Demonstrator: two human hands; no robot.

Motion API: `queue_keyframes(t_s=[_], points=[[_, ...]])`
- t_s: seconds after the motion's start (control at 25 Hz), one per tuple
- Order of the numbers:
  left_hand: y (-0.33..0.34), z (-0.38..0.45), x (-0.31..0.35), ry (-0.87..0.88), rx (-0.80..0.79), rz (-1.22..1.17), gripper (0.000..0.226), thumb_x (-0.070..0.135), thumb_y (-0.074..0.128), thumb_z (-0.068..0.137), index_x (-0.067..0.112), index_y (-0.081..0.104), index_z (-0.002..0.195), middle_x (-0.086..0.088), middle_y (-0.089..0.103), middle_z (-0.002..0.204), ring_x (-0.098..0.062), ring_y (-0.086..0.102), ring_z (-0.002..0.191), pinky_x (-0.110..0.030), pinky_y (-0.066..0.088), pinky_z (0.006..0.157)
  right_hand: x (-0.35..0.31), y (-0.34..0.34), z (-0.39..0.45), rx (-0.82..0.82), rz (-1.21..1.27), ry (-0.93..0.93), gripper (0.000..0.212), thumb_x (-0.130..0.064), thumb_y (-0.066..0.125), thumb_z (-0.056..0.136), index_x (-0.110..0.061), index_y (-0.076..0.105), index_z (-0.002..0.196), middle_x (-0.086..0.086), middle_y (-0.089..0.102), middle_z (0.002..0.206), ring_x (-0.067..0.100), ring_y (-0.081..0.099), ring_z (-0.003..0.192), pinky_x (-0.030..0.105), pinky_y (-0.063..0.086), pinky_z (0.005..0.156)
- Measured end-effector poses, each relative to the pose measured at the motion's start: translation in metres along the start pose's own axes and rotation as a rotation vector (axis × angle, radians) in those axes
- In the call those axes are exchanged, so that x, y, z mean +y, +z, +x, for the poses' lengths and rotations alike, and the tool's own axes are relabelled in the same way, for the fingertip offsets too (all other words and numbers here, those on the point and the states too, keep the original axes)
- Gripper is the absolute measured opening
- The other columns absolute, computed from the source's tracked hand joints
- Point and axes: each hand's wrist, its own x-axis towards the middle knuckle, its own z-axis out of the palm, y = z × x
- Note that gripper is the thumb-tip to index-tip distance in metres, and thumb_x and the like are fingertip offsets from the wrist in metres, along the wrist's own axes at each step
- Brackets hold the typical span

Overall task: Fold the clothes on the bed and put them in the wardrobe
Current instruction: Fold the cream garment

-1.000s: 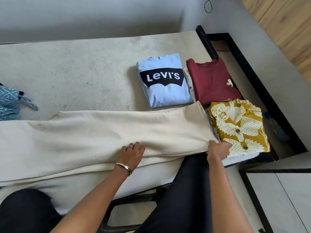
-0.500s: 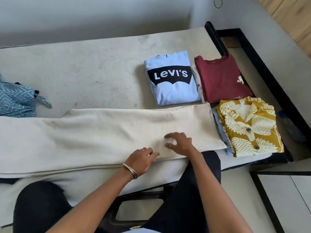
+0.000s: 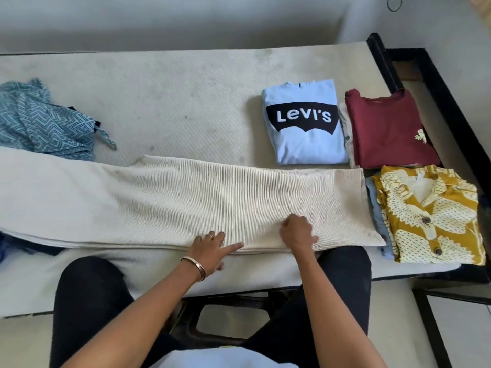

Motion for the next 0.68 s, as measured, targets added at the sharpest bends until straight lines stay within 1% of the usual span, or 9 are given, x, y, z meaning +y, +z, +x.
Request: queue_keyframes(t_s=[0.12, 0.2, 0.28, 0.36, 0.4, 0.48, 0.56, 0.64, 0.68], points=[[0.003, 0.003, 0.018, 0.002, 0.064, 0.03, 0.07, 0.04, 0.053, 0.092, 0.04, 0.012, 0.148, -0.005, 0.037, 0.135, -0.026, 0.038, 0.122, -0.041, 0.033, 0.092, 0.011, -0.013, -0.009, 0.233, 0.209, 0.233, 0.031, -0.011, 0.05, 0.089, -0.008, 0.052, 0.12, 0.017, 0.046, 0.127, 0.039, 0.044, 0.118, 0.048, 0.038, 0.096], [-0.006, 0.015, 0.037, 0.053, 0.078, 0.009, 0.07, 0.04, 0.053, 0.092, 0.034, 0.013, 0.149, -0.006, 0.034, 0.137, -0.027, 0.038, 0.123, -0.042, 0.034, 0.093, 0.018, -0.022, -0.013, 0.279, 0.475, 0.315, 0.024, -0.015, 0.051, 0.09, 0.0, 0.055, 0.109, 0.022, 0.058, 0.115, 0.041, 0.061, 0.1, 0.043, 0.05, 0.088], [-0.015, 0.029, 0.062, 0.078, 0.063, -0.03, 0.07, 0.033, 0.054, 0.093, 0.031, 0.013, 0.15, -0.007, 0.034, 0.137, -0.029, 0.04, 0.122, -0.042, 0.037, 0.092, 0.024, -0.034, -0.02, 0.135, 0.821, 0.452, 0.023, -0.019, 0.054, 0.093, 0.004, 0.055, 0.098, 0.024, 0.066, 0.095, 0.041, 0.071, 0.067, 0.047, 0.06, 0.075], [-0.022, 0.042, 0.08, 0.086, 0.061, -0.032, 0.068, 0.019, 0.051, 0.094, 0.029, 0.014, 0.151, -0.01, 0.038, 0.136, -0.031, 0.046, 0.117, -0.04, 0.041, 0.086, 0.033, -0.04, -0.031, -0.104, 1.024, 0.549, 0.025, -0.015, 0.058, 0.094, 0.004, 0.051, 0.109, 0.025, 0.061, 0.103, 0.044, 0.069, 0.058, 0.049, 0.061, 0.067], [-0.027, 0.048, 0.085, 0.094, 0.065, -0.038, 0.067, 0.012, 0.048, 0.094, 0.028, 0.016, 0.15, -0.01, 0.042, 0.134, -0.031, 0.05, 0.112, -0.039, 0.043, 0.08, 0.035, -0.042, -0.036, -0.157, 1.025, 0.572, 0.031, -0.014, 0.059, 0.094, 0.002, 0.049, 0.119, 0.022, 0.055, 0.113, 0.046, 0.069, 0.062, 0.05, 0.061, 0.067], [-0.033, 0.057, 0.083, 0.108, 0.071, -0.073, 0.06, 0.011, 0.046, 0.093, 0.029, 0.024, 0.146, -0.009, 0.05, 0.128, -0.03, 0.056, 0.102, -0.036, 0.045, 0.071, 0.037, -0.037, -0.035, -0.117, 1.005, 0.617, 0.046, -0.021, 0.062, 0.094, 0.0, 0.046, 0.131, 0.019, 0.044, 0.128, 0.043, 0.063, 0.078, 0.054, 0.059, 0.074], [-0.037, 0.058, 0.076, 0.097, 0.087, -0.17, 0.051, 0.02, 0.044, 0.095, 0.032, 0.033, 0.143, -0.005, 0.055, 0.121, -0.028, 0.058, 0.1, -0.035, 0.045, 0.072, 0.029, -0.034, -0.031, -0.08, 1.106, 0.706, 0.063, -0.031, 0.064, 0.093, 0.002, 0.037, 0.14, 0.017, 0.042, 0.14, 0.044, 0.055, 0.104, 0.055, 0.052, 0.093], [-0.038, 0.059, 0.071, 0.11, 0.109, -0.243, 0.052, 0.022, 0.042, 0.094, 0.036, 0.035, 0.143, -0.003, 0.058, 0.116, -0.026, 0.057, 0.099, -0.031, 0.043, 0.072, 0.019, -0.03, -0.029, -0.017, 1.215, 0.763, 0.076, -0.033, 0.066, 0.091, 0.0, 0.026, 0.147, 0.016, 0.043, 0.145, 0.037, 0.047, 0.127, 0.041, 0.041, 0.106], [-0.036, 0.058, 0.071, 0.125, 0.11, -0.258, 0.055, 0.021, 0.042, 0.094, 0.037, 0.032, 0.145, -0.003, 0.058, 0.114, -0.026, 0.057, 0.098, -0.03, 0.041, 0.071, 0.015, -0.027, -0.029, 0.069, 1.304, 0.739, 0.072, -0.028, 0.068, 0.091, 0.0, 0.03, 0.145, 0.015, 0.049, 0.14, 0.032, 0.05, 0.125, 0.035, 0.041, 0.102]])
